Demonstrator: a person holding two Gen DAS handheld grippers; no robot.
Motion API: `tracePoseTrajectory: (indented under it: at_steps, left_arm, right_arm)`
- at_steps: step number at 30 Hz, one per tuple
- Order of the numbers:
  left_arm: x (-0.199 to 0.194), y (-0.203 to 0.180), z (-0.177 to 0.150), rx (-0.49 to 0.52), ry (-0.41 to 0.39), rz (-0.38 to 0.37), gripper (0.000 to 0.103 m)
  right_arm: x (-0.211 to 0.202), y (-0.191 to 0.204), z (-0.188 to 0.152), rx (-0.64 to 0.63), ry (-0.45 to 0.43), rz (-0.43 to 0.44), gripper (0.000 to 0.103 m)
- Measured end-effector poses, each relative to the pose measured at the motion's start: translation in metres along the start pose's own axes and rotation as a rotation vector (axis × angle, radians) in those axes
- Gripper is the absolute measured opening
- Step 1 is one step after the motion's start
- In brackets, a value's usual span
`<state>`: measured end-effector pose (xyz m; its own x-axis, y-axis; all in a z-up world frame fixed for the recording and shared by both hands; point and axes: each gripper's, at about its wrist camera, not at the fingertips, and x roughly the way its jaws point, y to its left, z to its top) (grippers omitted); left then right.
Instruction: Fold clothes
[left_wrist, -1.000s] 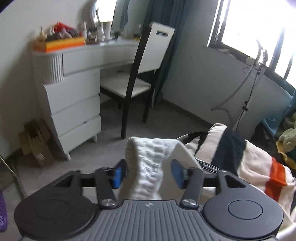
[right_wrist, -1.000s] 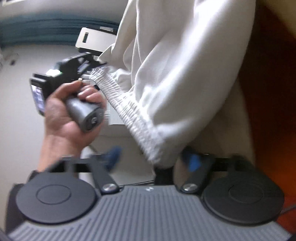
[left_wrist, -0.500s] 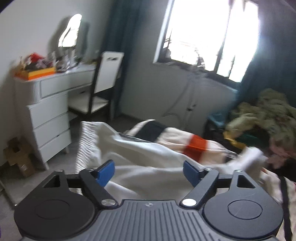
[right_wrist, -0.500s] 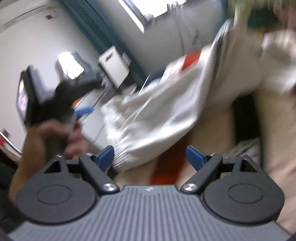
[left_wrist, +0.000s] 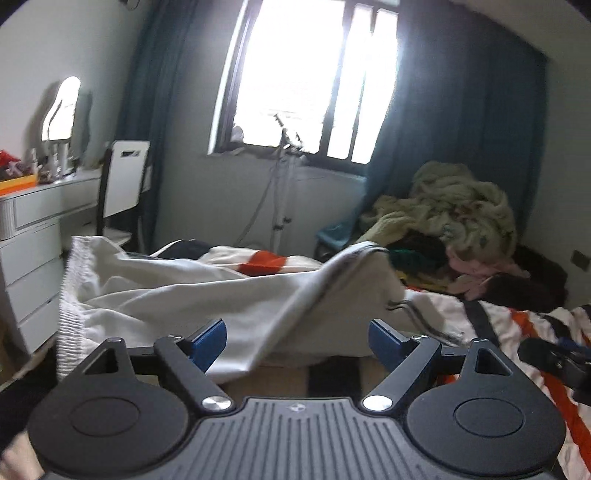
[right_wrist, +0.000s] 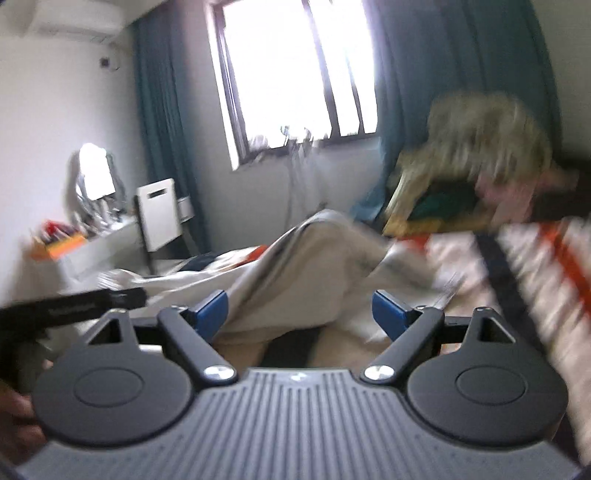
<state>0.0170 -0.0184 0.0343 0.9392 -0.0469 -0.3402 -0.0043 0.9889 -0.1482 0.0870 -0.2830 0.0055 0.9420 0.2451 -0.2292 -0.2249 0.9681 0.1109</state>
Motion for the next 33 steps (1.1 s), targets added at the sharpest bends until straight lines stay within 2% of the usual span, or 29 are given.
tracePoseTrajectory:
  at_steps: [2, 5, 8, 19, 25, 29, 33]
  left_arm:
    - [0.002, 0.004, -0.015, -0.029, -0.029, -0.047, 0.085]
    - [0.006, 0.004, -0.033, -0.013, -0.027, -0.019, 0.085]
    - [0.012, 0.007, -0.041, 0.004, -0.016, -0.021, 0.085]
    - [0.026, 0.006, -0.052, 0.048, 0.023, -0.062, 0.086]
    - [0.027, 0.006, -0.055, 0.055, 0.031, -0.072, 0.087]
    - [0.03, 0.004, -0.056, 0.033, 0.062, -0.106, 0.084]
    - [0.064, -0.007, -0.043, 0.03, 0.111, -0.173, 0.08]
  right_arm:
    - [-0.002, -0.003, -0.007, -0.011, -0.02, -0.002, 0.087]
    - [-0.002, -0.007, -0.013, 0.007, -0.019, -0.004, 0.087]
    - [-0.002, -0.01, -0.019, 0.025, -0.018, -0.007, 0.087]
    - [0.0, -0.021, -0.03, 0.088, -0.01, -0.028, 0.087]
    - [-0.001, -0.019, -0.032, 0.079, 0.005, -0.039, 0.087]
    - [-0.004, -0.02, -0.031, 0.089, -0.001, -0.039, 0.087]
    - [-0.004, -0.025, -0.03, 0.113, 0.006, -0.054, 0.087]
